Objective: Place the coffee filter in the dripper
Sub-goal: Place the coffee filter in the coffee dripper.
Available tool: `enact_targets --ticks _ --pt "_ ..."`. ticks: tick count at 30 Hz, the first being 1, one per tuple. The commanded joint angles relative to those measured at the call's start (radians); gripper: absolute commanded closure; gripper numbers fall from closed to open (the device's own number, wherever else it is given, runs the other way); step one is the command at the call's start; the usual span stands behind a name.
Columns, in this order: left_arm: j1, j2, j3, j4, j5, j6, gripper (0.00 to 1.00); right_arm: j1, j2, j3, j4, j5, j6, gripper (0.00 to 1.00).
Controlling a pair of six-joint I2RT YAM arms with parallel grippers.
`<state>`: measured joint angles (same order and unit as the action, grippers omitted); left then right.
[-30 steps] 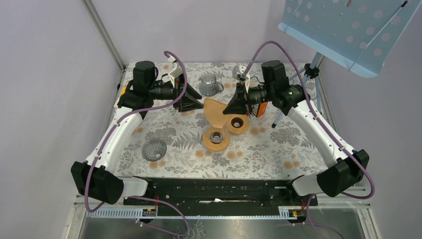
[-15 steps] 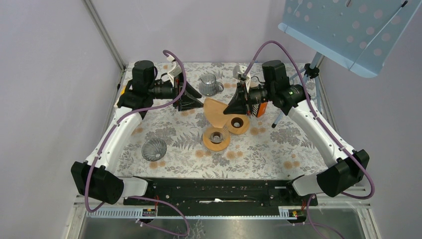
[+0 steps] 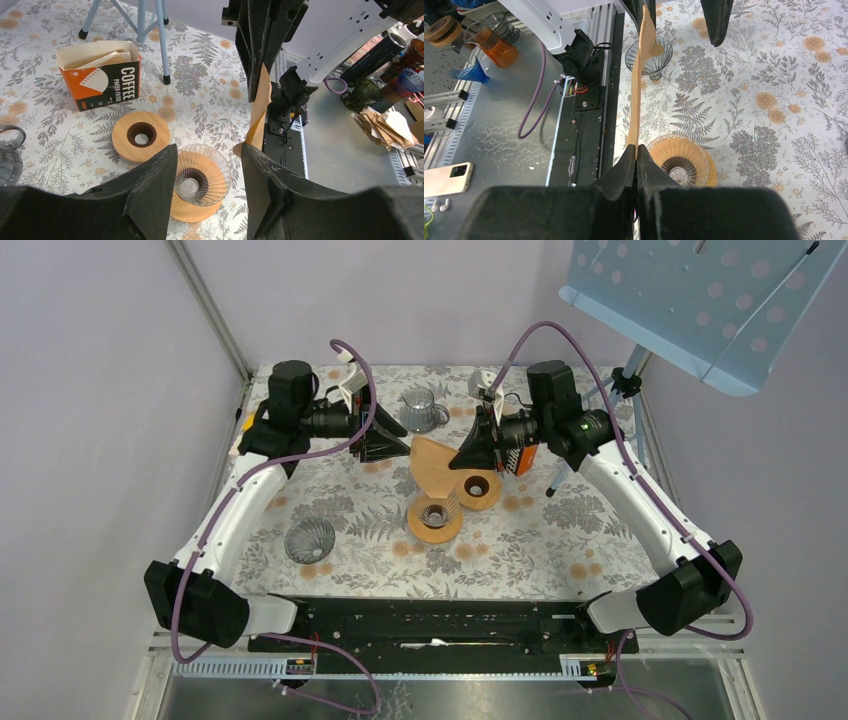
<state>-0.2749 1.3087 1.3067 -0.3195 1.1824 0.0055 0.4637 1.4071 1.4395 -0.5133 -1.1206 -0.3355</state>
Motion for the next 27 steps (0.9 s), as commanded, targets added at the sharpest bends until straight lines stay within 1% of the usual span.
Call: enact_targets --ticks 1,14,27 --pt "-0.007 0.005 0.015 0.060 0.026 -0.002 0.47 -0.007 -0.006 0.048 0.014 -0.036 0.009 1.00" --pt "-0.014 -0.014 0.012 0.064 0.053 -0.034 0.46 -0.006 0.001 0.055 0.000 0.032 -0.008 1.00" --pt "-0.014 -0.020 0.008 0.060 0.071 -0.041 0.46 -0.006 0.006 0.052 -0.004 0.057 -0.011 1.00"
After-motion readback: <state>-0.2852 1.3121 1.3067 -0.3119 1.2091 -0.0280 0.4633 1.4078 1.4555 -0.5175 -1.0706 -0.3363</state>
